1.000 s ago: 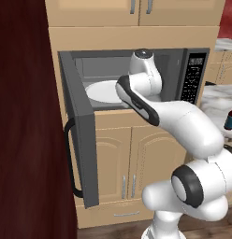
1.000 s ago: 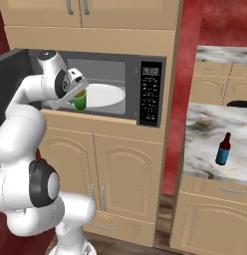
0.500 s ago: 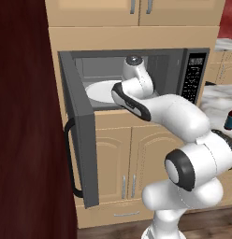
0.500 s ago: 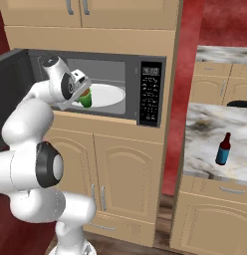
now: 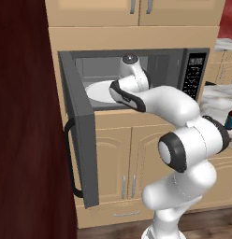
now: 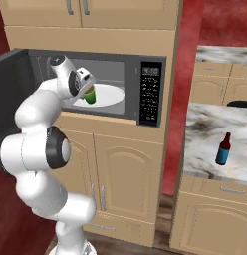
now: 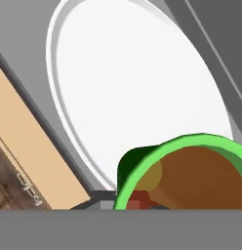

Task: Place the microwavable item in the microwave. Then, close the microwave door and press the start button.

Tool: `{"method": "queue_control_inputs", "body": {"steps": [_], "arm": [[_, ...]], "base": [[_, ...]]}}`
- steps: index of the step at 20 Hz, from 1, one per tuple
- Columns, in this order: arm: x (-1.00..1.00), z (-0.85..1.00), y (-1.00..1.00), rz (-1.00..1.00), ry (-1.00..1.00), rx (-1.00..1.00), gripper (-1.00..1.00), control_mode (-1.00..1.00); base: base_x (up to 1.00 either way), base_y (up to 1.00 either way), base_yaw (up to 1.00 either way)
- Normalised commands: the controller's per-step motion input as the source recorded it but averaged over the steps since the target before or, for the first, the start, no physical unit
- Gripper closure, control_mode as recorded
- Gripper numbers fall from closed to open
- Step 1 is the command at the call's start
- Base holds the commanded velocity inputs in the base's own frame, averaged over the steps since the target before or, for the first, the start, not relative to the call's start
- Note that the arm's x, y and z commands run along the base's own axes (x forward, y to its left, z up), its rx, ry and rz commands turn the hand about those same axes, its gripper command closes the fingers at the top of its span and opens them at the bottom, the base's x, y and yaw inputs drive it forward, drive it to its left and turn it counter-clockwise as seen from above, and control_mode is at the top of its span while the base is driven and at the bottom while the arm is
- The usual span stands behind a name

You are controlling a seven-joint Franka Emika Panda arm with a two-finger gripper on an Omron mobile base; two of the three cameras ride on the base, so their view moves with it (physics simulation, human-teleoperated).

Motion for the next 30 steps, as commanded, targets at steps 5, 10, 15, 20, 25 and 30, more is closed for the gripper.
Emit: {"method": "queue_control_inputs", "body": {"steps": [5,10,15,20,25,30], "arm": [[0.49,-0.16,0.0,0.0,0.01,0.0,1.0,-1.0],[0.33,-0.17,0.04,0.0,0.03,0.0,1.0,-1.0],[0.25,-0.15,0.0,0.0,0.04,0.0,1.0,-1.0],[0.02,-0.03,0.0,0.0,-0.03,0.0,-1.0,-1.0],[0.0,0.0,0.0,0.0,-0.15,-0.02,-1.0,-1.0],[-0.02,0.02,0.0,0.0,-0.2,-0.03,-1.0,-1.0]], "base": [[0.0,0.0,0.0],[0.0,0.0,0.0],[0.0,0.0,0.0],[0.0,0.0,0.0],[0.0,0.0,0.0],[0.0,0.0,0.0]]}}
